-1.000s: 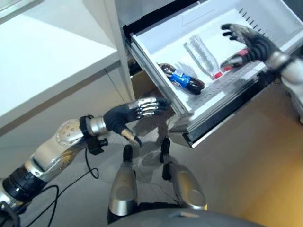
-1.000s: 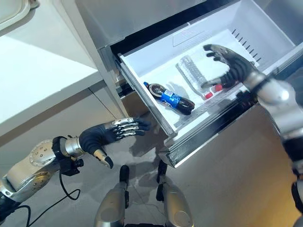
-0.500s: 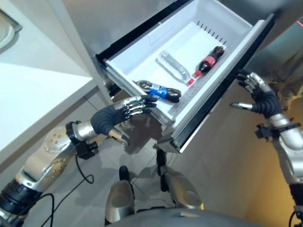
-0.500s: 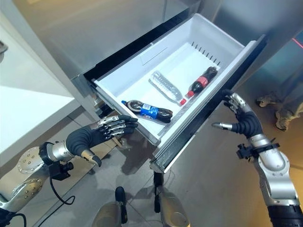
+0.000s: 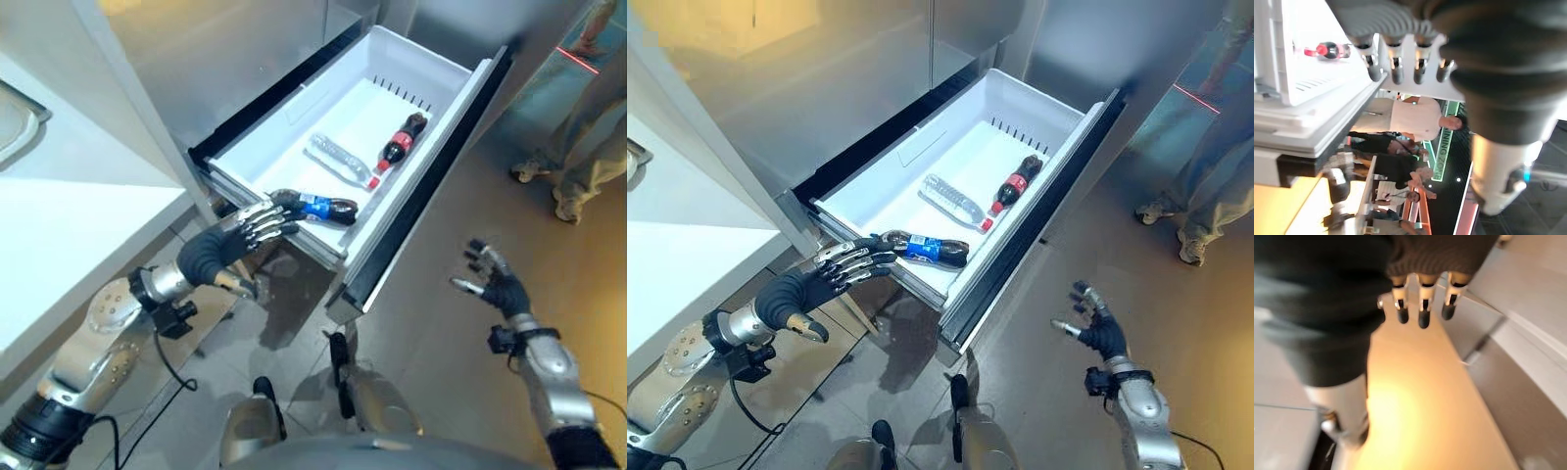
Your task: Take the drinks into the refrigerator
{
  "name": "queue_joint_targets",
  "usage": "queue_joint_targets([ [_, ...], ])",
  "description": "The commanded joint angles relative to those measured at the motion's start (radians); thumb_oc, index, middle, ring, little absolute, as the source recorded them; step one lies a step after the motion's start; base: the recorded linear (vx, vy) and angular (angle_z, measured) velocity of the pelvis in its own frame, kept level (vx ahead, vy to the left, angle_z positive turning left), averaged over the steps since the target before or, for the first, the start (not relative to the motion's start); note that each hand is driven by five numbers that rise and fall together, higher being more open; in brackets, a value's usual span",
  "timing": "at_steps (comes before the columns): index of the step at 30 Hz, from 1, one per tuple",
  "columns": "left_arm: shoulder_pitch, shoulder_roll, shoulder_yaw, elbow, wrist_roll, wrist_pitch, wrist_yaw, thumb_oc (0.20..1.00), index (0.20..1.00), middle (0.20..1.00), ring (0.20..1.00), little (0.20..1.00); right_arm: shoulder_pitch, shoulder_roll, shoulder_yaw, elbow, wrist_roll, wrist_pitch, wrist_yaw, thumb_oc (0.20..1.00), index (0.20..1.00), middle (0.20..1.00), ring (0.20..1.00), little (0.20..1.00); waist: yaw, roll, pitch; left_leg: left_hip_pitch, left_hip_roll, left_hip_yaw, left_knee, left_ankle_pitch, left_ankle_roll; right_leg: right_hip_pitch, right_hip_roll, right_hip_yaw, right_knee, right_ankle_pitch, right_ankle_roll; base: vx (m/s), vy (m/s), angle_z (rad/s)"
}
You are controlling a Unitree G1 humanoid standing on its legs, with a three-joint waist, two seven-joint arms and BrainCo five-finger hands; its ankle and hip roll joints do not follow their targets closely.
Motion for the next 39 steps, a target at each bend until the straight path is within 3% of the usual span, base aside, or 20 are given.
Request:
queue_joint_targets([
  [1,0.009,-0.019,0.01,-0.031,0.028,-0.077,-0.001,1.0,1.0,1.0,1.0,1.0,-0.087,-0.034,0.073,0.058,-0.016,-0.028,0.022,0.2,0.2,0.2,0.2,0.2,0.003,0.019,-0.003,-0.01,-0.031,-0.069,0.028,-0.079,0.056,-0.027,-0.028,-0.019,0.155,-0.095,0.092,0.0,0.0,0.0],
  [10,-0.027,-0.011,-0.043,-0.03,0.029,-0.083,0.003,1.0,1.0,1.0,1.0,1.0,-0.217,-0.055,0.254,0.135,-0.072,-0.011,0.035,0.2,0.2,0.2,0.2,0.2,0.038,0.026,-0.015,-0.005,-0.03,-0.1,0.027,-0.071,0.053,-0.005,-0.038,-0.051,0.161,-0.109,0.084,0.02,-0.024,0.08],
  [29,-0.063,-0.018,-0.12,-0.034,0.005,-0.069,0.011,1.0,1.0,1.0,1.0,1.0,-0.516,-0.097,0.429,0.222,-0.122,-0.003,0.011,0.2,0.2,0.2,0.2,0.2,0.134,0.041,-0.025,0.004,-0.039,-0.18,-0.018,-0.028,0.049,0.035,-0.062,-0.131,0.151,-0.12,0.07,0.0,-0.024,0.13],
  [39,-0.083,-0.021,-0.15,-0.04,-0.003,-0.067,0.017,1.0,1.0,1.0,1.0,1.0,-0.666,-0.071,0.551,0.235,-0.15,0.007,0.032,0.2,0.2,0.2,0.2,0.2,0.179,0.048,-0.027,0.007,-0.045,-0.216,-0.05,-0.002,0.048,0.045,-0.071,-0.169,0.153,-0.124,0.064,-0.01,-0.013,0.16],
])
